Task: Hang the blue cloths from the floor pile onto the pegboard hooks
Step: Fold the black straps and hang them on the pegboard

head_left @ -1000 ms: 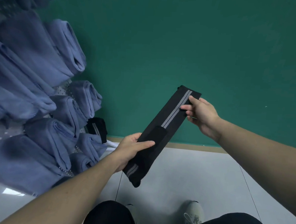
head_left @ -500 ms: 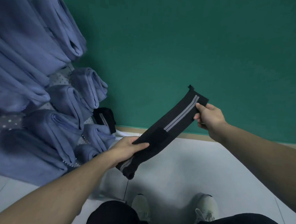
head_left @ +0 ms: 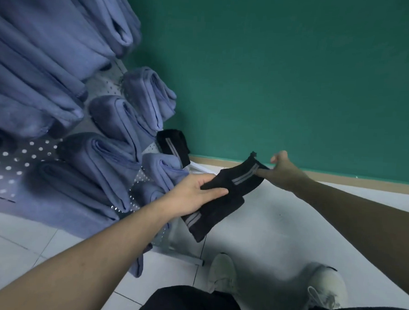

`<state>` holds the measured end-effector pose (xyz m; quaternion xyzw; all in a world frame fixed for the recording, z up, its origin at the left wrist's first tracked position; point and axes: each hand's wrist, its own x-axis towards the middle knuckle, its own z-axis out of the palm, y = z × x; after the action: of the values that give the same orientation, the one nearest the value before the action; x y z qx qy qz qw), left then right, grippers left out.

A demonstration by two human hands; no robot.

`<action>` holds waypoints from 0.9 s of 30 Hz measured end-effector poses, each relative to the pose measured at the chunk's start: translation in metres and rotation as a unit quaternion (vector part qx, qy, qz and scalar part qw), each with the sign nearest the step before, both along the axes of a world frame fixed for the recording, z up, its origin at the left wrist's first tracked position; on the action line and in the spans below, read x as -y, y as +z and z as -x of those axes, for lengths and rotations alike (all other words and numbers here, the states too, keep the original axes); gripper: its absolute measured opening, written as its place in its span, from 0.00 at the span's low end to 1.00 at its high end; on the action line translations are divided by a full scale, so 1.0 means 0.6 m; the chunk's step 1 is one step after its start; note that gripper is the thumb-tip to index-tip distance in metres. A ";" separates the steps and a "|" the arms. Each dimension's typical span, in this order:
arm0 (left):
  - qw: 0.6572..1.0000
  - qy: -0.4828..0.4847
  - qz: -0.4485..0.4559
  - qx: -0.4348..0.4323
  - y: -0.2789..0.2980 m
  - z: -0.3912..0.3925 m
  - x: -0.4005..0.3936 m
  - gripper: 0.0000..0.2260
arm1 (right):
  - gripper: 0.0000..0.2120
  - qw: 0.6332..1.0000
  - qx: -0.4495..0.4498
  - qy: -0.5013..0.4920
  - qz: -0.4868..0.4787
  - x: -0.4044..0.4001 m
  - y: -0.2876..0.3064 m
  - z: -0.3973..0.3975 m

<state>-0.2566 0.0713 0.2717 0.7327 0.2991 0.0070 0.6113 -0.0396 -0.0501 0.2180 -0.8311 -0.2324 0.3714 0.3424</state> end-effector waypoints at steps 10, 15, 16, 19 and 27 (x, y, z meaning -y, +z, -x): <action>0.994 0.014 -0.102 0.035 -0.033 0.033 -0.009 0.04 | 0.18 0.928 0.017 0.303 -0.215 -0.072 0.013 0.127; 0.989 -0.009 -0.149 0.009 -0.065 0.082 -0.009 0.10 | 0.17 0.894 -0.030 0.394 -0.210 -0.082 0.003 0.153; 0.990 -0.010 -0.143 0.005 -0.071 0.090 -0.008 0.11 | 0.20 0.890 -0.018 0.414 -0.188 -0.085 -0.005 0.156; 0.992 -0.002 -0.128 -0.013 -0.085 0.109 0.002 0.10 | 0.25 0.897 -0.001 0.424 -0.128 -0.090 -0.026 0.144; 0.988 0.132 -0.041 -0.069 -0.152 0.170 0.004 0.09 | 0.15 0.890 0.049 0.453 -0.001 -0.106 -0.049 0.105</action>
<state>-0.3588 0.0691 0.1807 0.7101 0.4337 0.0492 0.5525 -0.1029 0.0134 0.1886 -0.6530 -0.6001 0.4446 0.1258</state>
